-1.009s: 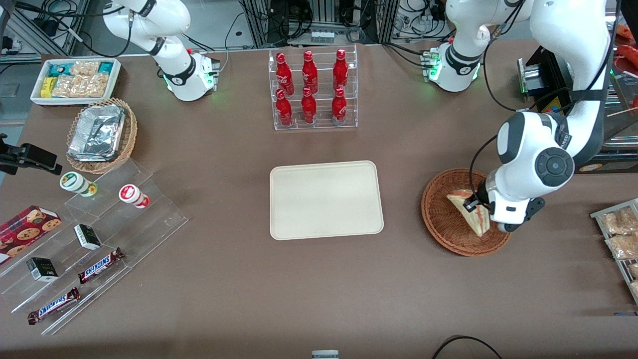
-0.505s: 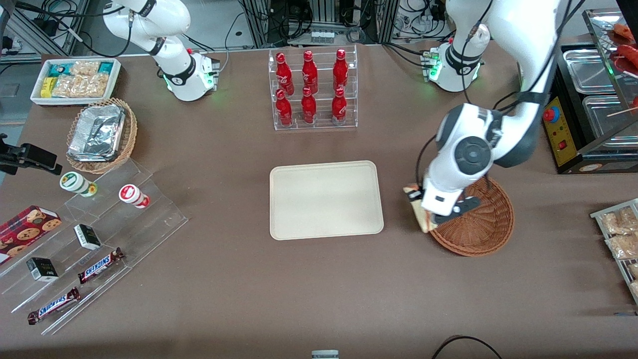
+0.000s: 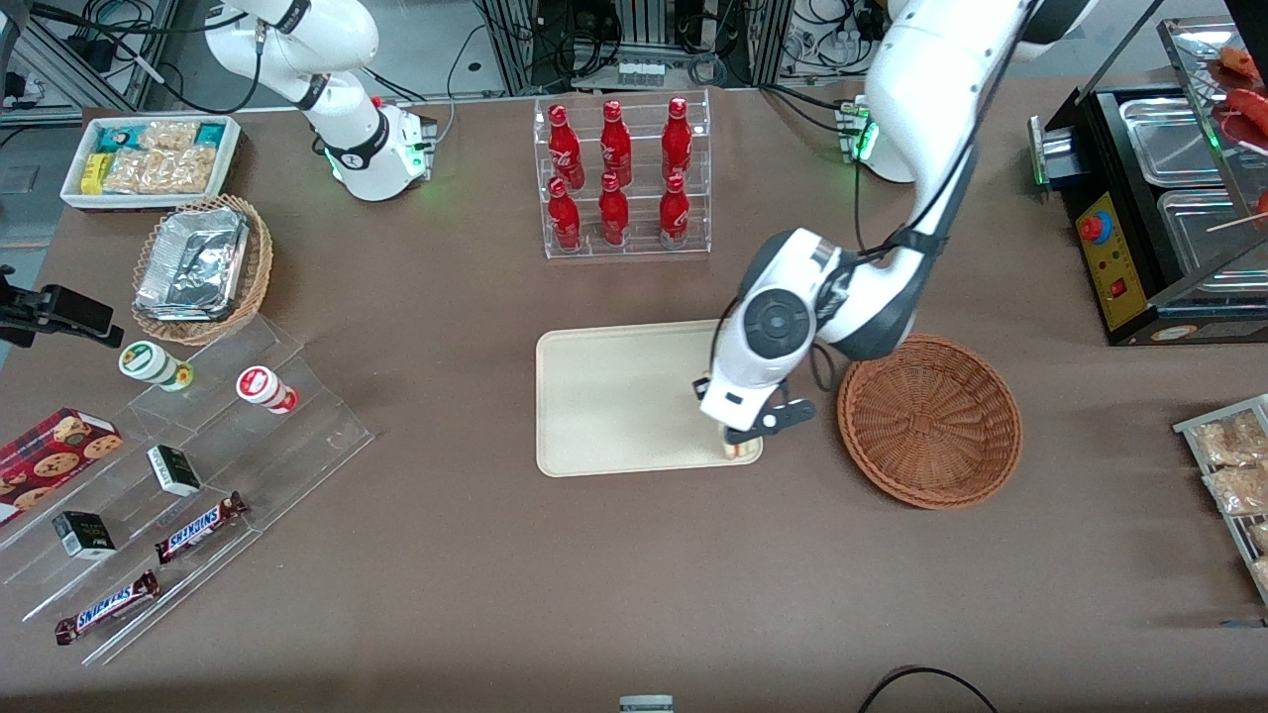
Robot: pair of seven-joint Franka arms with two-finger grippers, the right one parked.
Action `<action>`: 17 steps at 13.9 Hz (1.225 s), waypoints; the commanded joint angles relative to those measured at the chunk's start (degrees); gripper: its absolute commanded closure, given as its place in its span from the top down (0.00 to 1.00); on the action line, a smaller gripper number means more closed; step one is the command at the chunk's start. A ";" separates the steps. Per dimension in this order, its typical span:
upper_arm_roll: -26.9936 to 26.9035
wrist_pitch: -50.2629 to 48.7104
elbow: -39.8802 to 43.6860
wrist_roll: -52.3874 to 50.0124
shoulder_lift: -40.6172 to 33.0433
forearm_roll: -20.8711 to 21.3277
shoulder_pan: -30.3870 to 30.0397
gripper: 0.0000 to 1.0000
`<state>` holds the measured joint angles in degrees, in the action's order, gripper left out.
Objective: Place sandwich from basket to tray
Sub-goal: 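Lift the sandwich and carry it with the left gripper over the cream tray, then lower the sandwich onto the tray and open the left gripper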
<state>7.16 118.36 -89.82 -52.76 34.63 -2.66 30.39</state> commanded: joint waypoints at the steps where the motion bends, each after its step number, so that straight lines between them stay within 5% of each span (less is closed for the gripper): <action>1: -0.92 -0.94 8.32 -3.82 6.13 -0.24 4.83 0.00; 13: -1.36 -1.64 13.96 -12.28 11.69 2.57 10.91 0.00; 14: -1.36 -1.64 13.97 -12.28 11.78 2.83 10.83 0.15; 15: -1.36 -1.64 13.97 -12.36 11.78 3.01 10.83 0.71; 16: -1.36 -1.55 13.88 -12.28 11.78 3.45 10.91 1.00; 17: -1.36 -1.55 13.88 -12.28 11.95 4.24 11.26 1.00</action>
<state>6.60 118.18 -78.37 -63.44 45.37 -0.17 40.23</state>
